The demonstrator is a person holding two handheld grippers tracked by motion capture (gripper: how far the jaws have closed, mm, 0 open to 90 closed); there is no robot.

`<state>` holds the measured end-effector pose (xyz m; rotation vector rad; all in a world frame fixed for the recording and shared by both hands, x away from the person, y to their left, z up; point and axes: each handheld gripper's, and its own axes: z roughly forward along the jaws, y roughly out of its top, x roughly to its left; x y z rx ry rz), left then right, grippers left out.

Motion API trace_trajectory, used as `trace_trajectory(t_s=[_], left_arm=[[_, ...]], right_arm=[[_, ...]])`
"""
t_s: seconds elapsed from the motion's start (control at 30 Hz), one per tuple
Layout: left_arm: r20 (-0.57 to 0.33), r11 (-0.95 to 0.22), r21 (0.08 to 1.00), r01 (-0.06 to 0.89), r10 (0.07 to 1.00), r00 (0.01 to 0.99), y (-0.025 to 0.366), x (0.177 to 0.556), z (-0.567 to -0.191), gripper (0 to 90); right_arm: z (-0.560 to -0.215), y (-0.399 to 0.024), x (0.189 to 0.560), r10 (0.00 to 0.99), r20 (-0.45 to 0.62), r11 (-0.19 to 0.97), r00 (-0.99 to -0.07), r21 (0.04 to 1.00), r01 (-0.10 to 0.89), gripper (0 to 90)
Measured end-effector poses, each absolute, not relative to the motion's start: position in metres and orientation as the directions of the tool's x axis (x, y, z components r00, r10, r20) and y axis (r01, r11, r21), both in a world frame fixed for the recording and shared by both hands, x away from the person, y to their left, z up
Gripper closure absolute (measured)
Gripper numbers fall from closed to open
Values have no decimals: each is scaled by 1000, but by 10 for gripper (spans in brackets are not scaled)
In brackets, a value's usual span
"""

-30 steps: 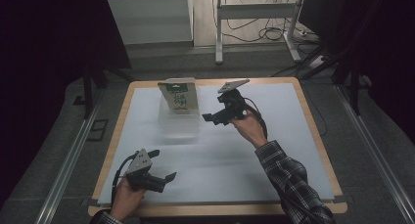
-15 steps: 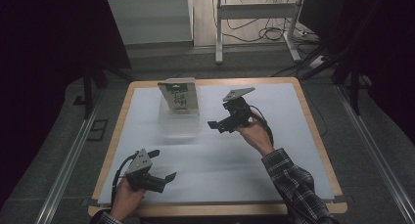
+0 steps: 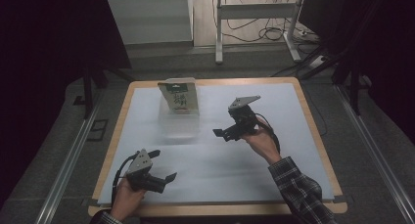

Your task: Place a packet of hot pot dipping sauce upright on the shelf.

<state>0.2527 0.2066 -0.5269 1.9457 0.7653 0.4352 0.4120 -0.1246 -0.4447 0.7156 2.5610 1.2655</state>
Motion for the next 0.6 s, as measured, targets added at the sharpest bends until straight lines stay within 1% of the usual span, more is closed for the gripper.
trace_trajectory(t_s=[0.6], left_arm=[[-15, -336, 885, 323, 671, 741, 207, 252, -526, 0]], right_arm=[[-448, -165, 388, 544, 37, 499, -838, 789, 359, 0]])
